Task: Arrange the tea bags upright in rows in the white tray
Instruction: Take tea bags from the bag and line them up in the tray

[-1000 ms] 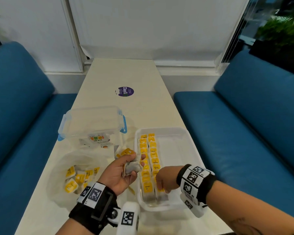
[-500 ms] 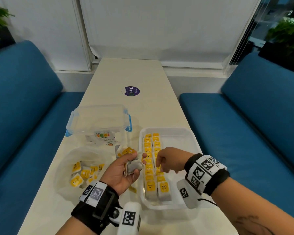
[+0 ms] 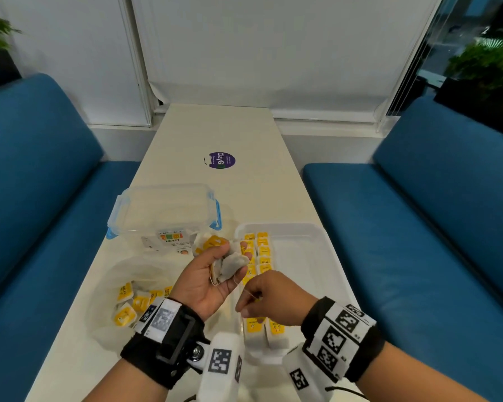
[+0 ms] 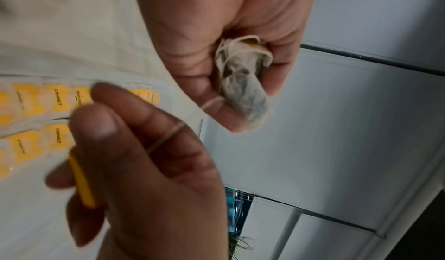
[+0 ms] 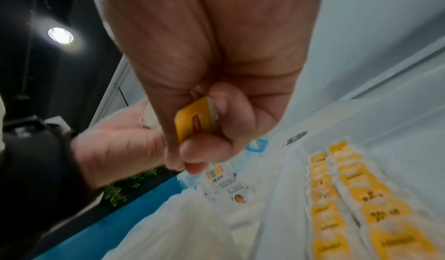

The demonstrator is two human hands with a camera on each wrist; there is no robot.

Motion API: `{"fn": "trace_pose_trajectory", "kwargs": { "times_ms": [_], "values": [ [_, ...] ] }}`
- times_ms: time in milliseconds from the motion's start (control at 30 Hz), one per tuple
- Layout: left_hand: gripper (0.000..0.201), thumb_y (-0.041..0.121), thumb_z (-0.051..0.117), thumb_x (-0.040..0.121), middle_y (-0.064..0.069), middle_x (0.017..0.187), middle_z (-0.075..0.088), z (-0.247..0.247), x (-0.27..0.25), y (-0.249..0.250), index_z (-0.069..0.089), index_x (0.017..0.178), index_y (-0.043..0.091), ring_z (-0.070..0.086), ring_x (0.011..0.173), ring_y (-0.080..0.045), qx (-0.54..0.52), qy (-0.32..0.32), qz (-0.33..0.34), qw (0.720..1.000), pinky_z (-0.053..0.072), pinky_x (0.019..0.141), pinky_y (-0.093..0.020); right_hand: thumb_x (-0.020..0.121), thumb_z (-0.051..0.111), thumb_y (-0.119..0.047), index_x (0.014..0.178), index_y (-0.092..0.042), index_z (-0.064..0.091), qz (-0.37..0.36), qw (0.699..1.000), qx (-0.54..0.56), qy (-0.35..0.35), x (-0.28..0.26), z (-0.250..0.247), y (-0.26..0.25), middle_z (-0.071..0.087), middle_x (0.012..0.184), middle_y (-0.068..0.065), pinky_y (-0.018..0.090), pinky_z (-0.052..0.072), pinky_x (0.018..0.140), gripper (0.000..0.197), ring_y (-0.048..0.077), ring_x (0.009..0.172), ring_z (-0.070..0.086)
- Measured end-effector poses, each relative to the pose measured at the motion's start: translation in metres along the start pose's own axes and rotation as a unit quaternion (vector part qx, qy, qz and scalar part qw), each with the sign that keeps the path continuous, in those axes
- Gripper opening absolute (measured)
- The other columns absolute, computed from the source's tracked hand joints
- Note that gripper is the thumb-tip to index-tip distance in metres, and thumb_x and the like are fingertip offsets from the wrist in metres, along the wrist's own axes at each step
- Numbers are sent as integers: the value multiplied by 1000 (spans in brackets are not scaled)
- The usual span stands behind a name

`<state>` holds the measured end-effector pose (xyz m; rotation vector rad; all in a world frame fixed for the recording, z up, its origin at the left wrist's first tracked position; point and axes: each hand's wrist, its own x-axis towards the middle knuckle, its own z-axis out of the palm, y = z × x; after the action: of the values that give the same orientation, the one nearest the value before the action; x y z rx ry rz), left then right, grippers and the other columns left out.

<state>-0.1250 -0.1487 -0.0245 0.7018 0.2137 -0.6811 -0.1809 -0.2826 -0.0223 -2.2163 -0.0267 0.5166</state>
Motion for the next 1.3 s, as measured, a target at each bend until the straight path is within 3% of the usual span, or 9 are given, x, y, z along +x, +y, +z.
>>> {"fn": "trace_pose_trajectory", "kwargs": {
  "times_ms": [167, 267, 467, 600, 733, 933, 1067, 1200, 1300],
  "values": [
    [20, 10, 49, 86, -17, 102, 65, -5, -3, 0, 63, 72, 11, 72, 77, -32, -25, -7, 0, 1000, 57, 67, -43, 79, 71, -1, 82, -20, 61, 17, 993, 106, 43, -13, -21, 0, 57, 63, -1, 15, 39, 41, 22, 2, 43, 54],
    [28, 9, 51, 85, -20, 95, 69, -9, -3, -2, 66, 62, 11, 71, 80, -36, -23, 4, 2, 1000, 55, 71, -49, 79, 69, 2, 93, -16, 56, 4, 976, 196, 94, -19, -29, -6, 58, 63, 2, 20, 36, 38, 26, 8, 45, 56],
    [12, 8, 51, 86, -22, 83, 69, -10, -6, -10, 55, 75, 6, 70, 77, -37, -38, 10, -25, 999, 53, 73, -52, 82, 63, 7, 95, -13, 57, -30, 967, 219, 125, -19, -30, -20, 60, 63, 2, 20, 36, 37, 25, 9, 44, 55],
    [18, 7, 48, 91, -18, 73, 70, -10, -9, -9, 55, 74, 7, 71, 68, -32, -15, 23, -11, 1000, 53, 70, -47, 83, 61, 8, 87, -13, 60, -41, 967, 218, 125, -23, -30, -25, 60, 64, 1, 20, 36, 37, 21, 9, 45, 54],
    [11, 7, 52, 89, -20, 96, 64, -21, -4, -11, 56, 79, 8, 68, 88, -34, 45, 44, -5, 998, 57, 69, -42, 84, 61, 7, 85, -15, 61, -50, 966, 208, 142, -28, -41, -34, 59, 65, 0, 19, 37, 39, 22, 10, 49, 54],
    [17, 5, 47, 92, -20, 109, 64, -30, -2, -20, 58, 78, 5, 64, 91, -30, 68, 35, -32, 997, 59, 62, -36, 84, 61, 7, 86, -15, 61, -87, 962, 215, 143, -30, -51, -53, 59, 64, -2, 19, 38, 39, 22, 11, 50, 56],
    [29, 5, 47, 90, -11, 87, 73, -22, -7, -26, 67, 70, 8, 71, 71, -25, 102, -15, -52, 993, 58, 59, -32, 84, 61, 7, 85, -15, 61, -101, 960, 216, 147, -25, -52, -62, 58, 64, -2, 19, 39, 39, 23, 8, 48, 55],
    [13, 10, 59, 75, -7, 86, 73, -18, -6, -28, 72, 72, 11, 71, 74, -22, 129, -41, -45, 990, 56, 55, -26, 84, 61, 8, 83, -17, 62, -105, 959, 217, 147, -24, -51, -67, 58, 64, -2, 18, 40, 39, 25, 9, 49, 54],
    [13, 6, 60, 79, -9, 86, 73, -19, -4, -27, 70, 74, 11, 71, 76, -22, 152, -22, -37, 987, 55, 53, -23, 84, 61, 8, 82, -17, 62, -113, 958, 219, 145, -26, -53, -72, 58, 65, -2, 17, 40, 39, 25, 6, 48, 55]
  ]
}}
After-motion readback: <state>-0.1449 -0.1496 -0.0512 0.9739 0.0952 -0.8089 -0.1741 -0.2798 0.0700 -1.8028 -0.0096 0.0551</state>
